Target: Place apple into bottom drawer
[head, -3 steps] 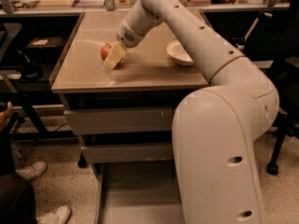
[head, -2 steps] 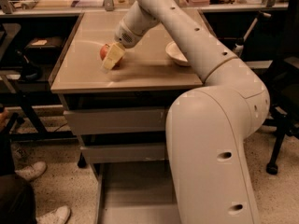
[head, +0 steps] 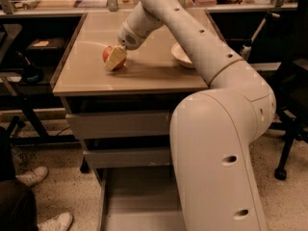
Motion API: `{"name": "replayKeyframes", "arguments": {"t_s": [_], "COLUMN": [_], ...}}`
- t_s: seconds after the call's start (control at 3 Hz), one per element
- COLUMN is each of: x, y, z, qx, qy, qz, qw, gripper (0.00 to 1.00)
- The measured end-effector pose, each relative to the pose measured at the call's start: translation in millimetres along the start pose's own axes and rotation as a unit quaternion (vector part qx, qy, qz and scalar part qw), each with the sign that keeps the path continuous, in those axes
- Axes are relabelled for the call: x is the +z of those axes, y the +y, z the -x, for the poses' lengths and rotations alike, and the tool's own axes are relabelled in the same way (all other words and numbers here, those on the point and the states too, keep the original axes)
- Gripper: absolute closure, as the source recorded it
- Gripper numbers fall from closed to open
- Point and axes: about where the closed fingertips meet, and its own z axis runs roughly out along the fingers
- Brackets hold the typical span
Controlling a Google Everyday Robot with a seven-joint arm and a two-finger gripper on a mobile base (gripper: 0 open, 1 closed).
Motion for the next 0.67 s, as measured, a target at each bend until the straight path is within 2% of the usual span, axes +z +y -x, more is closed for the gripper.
{"name": "replayKeyframes", "arguments": {"t_s": [0.67], "x": [0.0], "y": [0.0], "z": [0.0], "qx": [0.0], "qy": [0.0], "qz": [0.0], "qw": [1.0], "gripper": [0.88]}}
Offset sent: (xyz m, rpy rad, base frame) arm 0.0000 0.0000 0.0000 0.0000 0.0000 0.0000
